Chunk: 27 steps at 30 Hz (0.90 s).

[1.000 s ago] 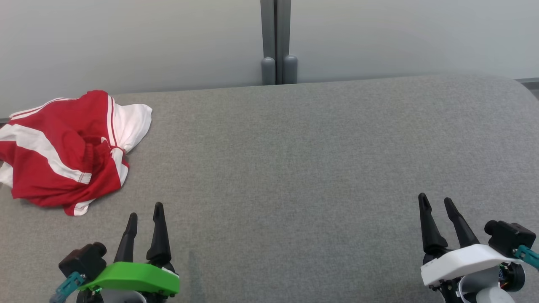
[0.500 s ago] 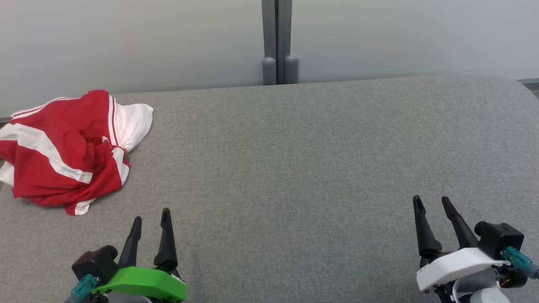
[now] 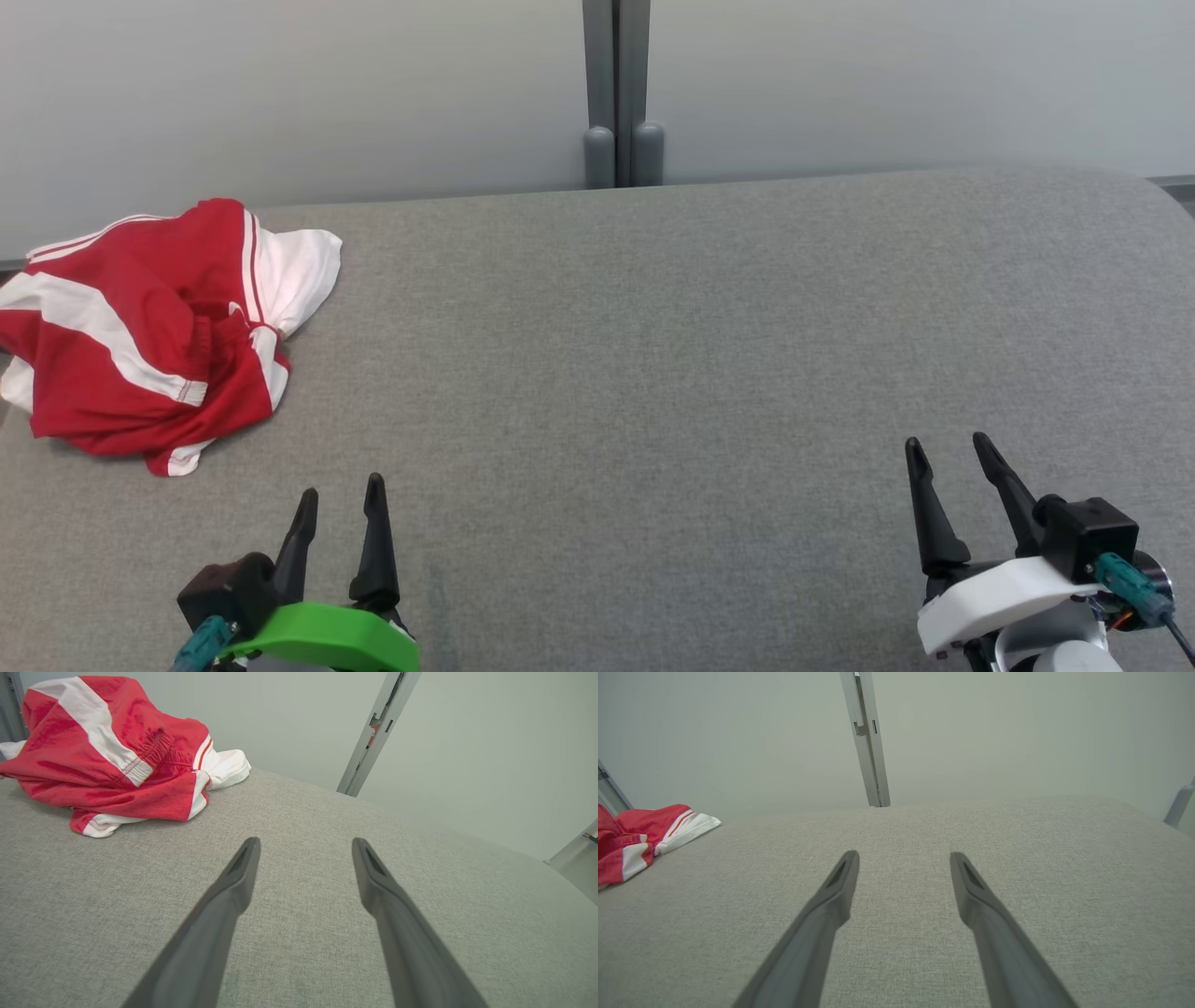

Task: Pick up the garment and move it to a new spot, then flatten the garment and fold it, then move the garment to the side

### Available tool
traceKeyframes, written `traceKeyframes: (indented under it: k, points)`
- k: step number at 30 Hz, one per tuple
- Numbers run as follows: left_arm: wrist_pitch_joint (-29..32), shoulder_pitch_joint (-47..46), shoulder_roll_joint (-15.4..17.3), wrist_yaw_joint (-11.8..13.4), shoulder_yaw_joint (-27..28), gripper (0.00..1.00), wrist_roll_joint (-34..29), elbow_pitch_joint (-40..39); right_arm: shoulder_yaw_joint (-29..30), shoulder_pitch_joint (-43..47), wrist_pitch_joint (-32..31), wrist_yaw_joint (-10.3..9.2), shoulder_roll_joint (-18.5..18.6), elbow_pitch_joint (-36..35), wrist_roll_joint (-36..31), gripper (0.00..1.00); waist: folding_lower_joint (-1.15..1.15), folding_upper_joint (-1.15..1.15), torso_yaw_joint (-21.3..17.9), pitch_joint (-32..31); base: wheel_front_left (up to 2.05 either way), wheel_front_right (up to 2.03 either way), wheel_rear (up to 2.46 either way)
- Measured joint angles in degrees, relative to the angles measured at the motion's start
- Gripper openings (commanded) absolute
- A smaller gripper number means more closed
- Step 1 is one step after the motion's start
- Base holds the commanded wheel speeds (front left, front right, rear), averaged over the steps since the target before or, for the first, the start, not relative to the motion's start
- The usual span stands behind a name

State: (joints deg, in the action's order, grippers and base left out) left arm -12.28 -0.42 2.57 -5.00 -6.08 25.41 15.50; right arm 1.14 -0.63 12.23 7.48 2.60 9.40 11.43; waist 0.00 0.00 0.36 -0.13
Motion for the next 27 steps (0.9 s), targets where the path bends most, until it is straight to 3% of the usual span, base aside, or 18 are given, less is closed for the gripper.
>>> traceKeyframes:
  k: [27]
  points:
    - [-2.9, 0.4, 0.1, 0.0, -1.2, 1.0, -8.6, 1.8, -1.1, 0.4, 2.8, 0.01, 0.1, -0.5, -9.6, 1.0, 0.0, 0.0, 0.1, -0.2, 0.0, 0.0, 0.0]
